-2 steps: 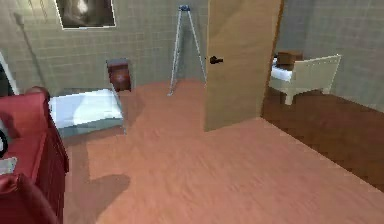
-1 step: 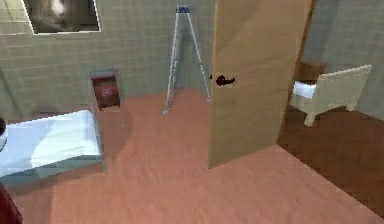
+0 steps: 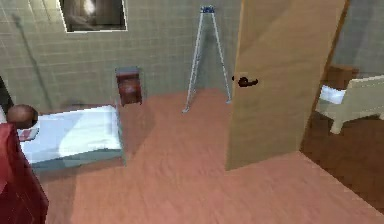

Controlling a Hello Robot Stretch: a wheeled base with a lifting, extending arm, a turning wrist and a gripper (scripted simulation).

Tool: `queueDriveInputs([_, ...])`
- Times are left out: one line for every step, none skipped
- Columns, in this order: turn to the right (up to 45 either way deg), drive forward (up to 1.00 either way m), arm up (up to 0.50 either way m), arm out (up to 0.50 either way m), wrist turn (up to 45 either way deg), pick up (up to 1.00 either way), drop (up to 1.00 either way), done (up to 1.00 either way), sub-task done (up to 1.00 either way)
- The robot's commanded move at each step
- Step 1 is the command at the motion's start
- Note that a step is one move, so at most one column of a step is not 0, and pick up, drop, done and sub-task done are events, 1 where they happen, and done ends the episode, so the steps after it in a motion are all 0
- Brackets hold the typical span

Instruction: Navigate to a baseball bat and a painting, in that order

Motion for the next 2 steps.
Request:
queueDriveInputs([0.0,0.95,0.0,0.0,0.0,0.0,0.0,0.0,0.0])
queueDriveInputs([-24.0,0.0,0.0,0.0,0.0,0.0,0.0,0.0,0.0])
